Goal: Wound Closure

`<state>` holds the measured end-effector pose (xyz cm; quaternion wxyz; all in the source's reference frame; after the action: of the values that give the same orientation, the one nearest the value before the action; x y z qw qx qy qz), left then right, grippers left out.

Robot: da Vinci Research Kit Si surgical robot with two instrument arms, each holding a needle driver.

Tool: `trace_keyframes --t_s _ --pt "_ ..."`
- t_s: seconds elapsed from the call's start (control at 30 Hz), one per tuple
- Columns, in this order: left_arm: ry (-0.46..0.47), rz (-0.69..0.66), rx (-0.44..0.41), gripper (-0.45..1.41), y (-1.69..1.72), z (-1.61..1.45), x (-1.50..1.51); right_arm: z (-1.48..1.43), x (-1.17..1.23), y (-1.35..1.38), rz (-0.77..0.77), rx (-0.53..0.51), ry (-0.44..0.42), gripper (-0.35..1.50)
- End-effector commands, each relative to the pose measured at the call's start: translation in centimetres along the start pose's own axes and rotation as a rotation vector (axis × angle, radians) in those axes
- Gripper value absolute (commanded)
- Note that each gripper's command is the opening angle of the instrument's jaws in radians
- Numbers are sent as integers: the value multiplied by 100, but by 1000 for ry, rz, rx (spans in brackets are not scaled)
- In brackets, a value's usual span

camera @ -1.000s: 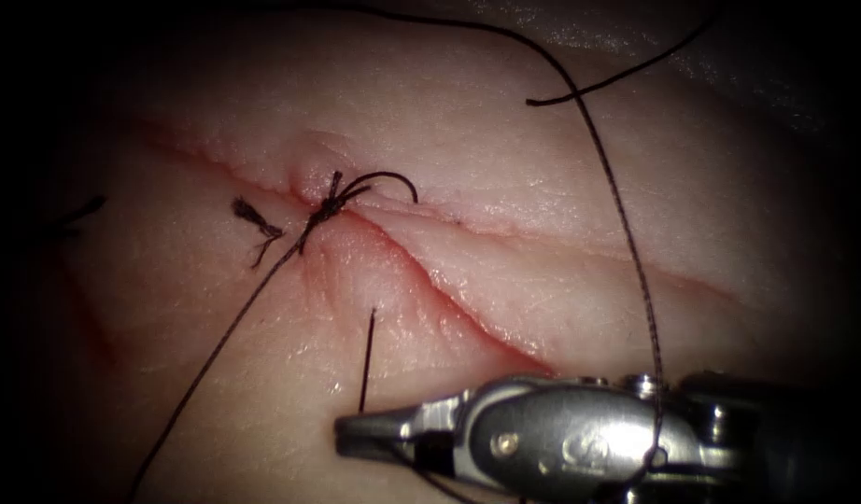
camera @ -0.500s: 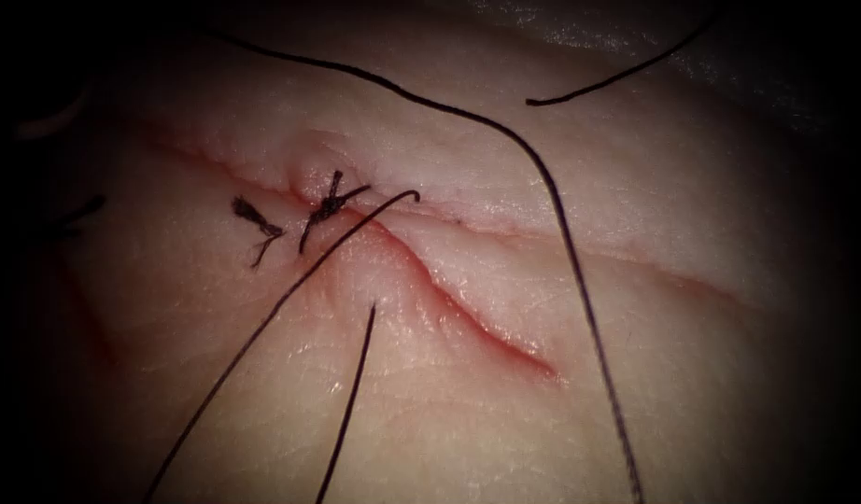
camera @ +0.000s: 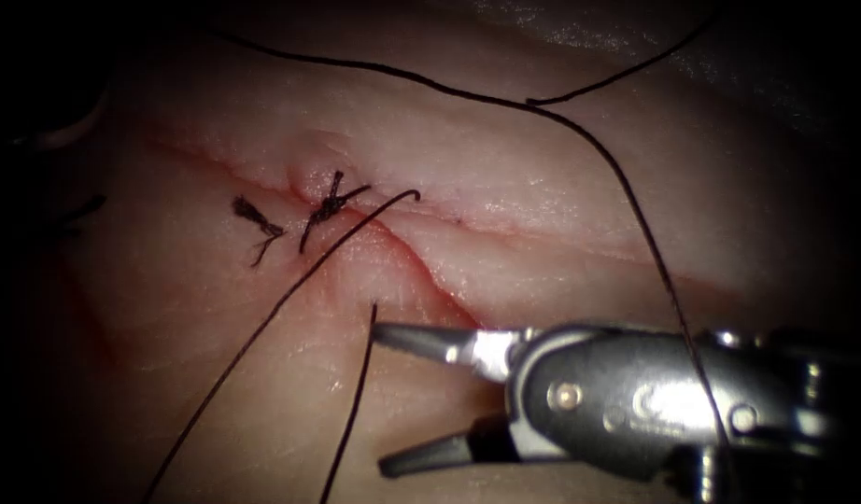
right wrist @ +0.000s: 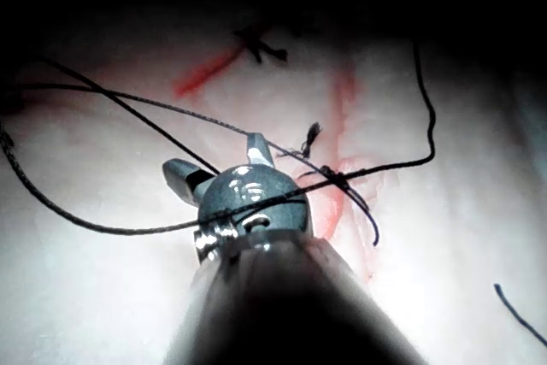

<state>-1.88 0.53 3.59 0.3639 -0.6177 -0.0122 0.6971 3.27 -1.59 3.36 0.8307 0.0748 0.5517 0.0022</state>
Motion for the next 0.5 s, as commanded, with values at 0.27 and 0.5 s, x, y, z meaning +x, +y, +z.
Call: trace_keyframes --t_s 0.27,0.5 --pt "-2 -6 -4 -45 3 5 -8 43 -47 1 -49 -20 -56 127" --pt "-2 -7 -5 -45 3 6 -8 53 -49 6 -70 -30 -68 43"
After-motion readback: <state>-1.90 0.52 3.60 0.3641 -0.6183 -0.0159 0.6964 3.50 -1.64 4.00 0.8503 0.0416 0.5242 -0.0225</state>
